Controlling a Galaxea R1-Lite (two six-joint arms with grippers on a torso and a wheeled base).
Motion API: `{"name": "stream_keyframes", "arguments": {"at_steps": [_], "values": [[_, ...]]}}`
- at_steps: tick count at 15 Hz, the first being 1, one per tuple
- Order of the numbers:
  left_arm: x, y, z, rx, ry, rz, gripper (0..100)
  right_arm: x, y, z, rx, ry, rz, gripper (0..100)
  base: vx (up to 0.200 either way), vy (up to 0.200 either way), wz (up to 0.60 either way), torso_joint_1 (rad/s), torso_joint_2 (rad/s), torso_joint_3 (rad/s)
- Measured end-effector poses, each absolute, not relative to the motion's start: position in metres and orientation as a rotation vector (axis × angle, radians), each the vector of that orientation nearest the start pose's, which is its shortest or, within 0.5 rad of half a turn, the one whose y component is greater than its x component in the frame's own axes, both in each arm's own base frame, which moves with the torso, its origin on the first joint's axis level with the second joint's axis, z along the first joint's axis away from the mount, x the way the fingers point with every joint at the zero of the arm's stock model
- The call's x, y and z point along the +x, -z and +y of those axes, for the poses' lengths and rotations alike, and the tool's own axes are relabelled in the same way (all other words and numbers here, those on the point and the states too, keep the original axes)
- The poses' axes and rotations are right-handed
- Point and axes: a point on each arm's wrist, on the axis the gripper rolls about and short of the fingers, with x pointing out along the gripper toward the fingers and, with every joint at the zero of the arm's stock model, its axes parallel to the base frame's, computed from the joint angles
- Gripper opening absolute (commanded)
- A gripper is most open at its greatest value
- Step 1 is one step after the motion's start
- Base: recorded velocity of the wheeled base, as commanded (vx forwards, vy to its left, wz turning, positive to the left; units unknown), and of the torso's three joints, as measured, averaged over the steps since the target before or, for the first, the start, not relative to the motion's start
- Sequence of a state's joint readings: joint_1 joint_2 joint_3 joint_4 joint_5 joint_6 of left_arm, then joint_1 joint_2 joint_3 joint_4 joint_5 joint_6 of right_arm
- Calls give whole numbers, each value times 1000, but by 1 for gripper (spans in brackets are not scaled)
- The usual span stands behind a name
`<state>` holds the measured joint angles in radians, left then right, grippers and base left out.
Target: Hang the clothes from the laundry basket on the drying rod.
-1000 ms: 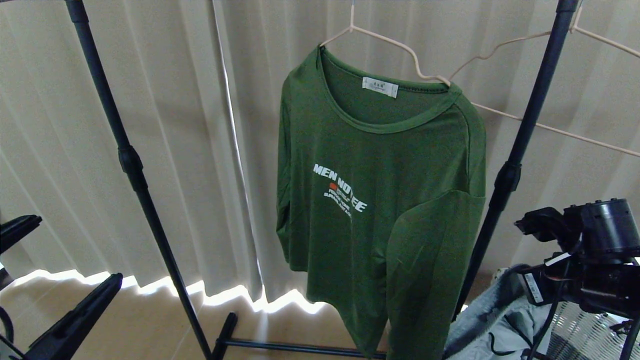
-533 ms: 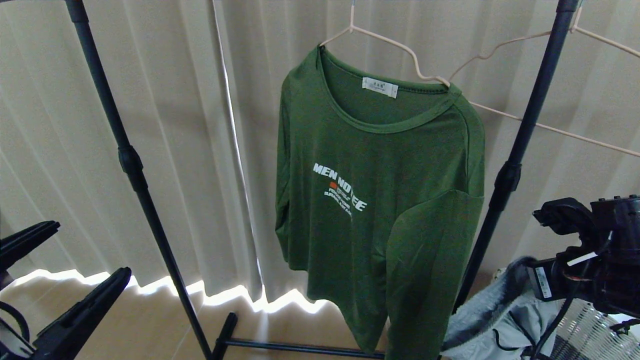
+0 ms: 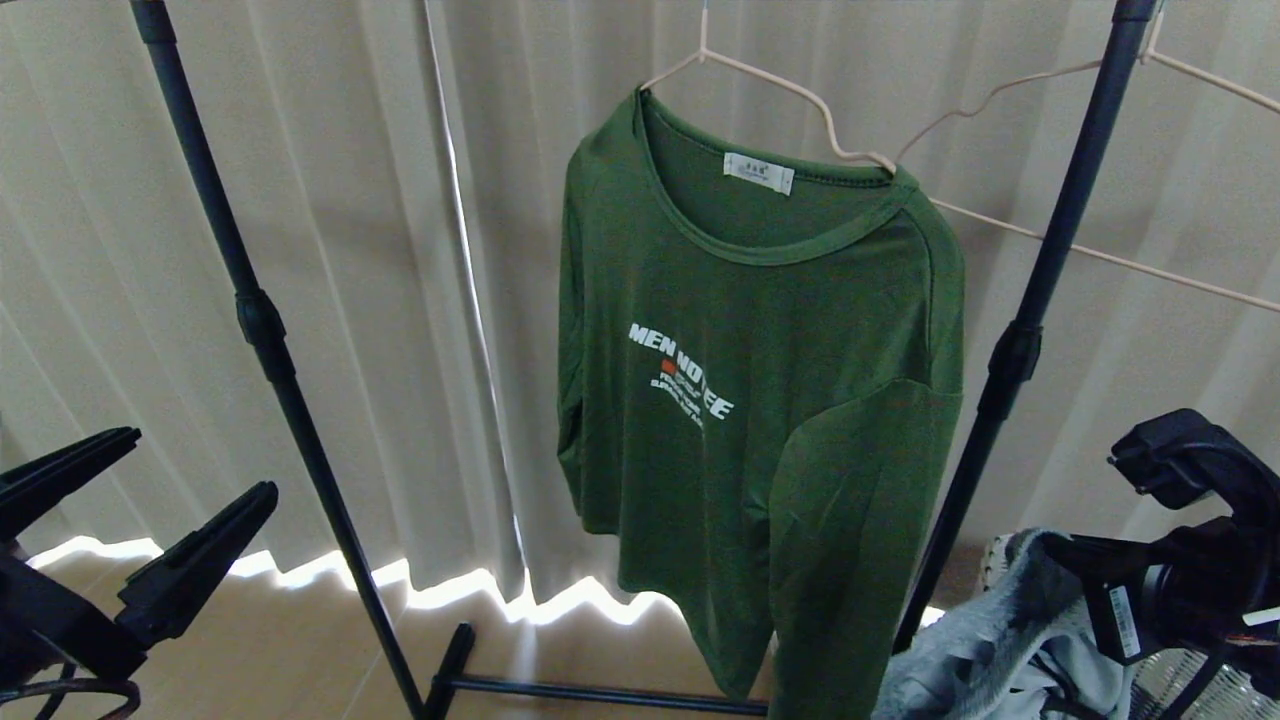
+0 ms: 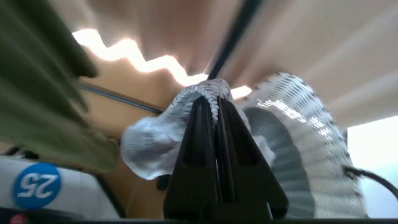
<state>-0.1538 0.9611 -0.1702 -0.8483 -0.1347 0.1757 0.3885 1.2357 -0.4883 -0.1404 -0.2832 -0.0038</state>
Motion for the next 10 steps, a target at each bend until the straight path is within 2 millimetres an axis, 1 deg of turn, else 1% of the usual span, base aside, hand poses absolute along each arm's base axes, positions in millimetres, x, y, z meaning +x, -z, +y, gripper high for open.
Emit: {"name": "stream_keyframes", "arguments": {"at_steps": [3, 10], "values": [[106, -176, -18, 170, 275, -59, 100, 152, -165, 59, -196, -142, 557, 0, -200, 0, 0, -1, -1, 2], [106, -168, -17, 178, 268, -23, 100, 153, -168, 59, -195, -148, 542, 0, -200, 0, 0, 0, 2, 4]]}}
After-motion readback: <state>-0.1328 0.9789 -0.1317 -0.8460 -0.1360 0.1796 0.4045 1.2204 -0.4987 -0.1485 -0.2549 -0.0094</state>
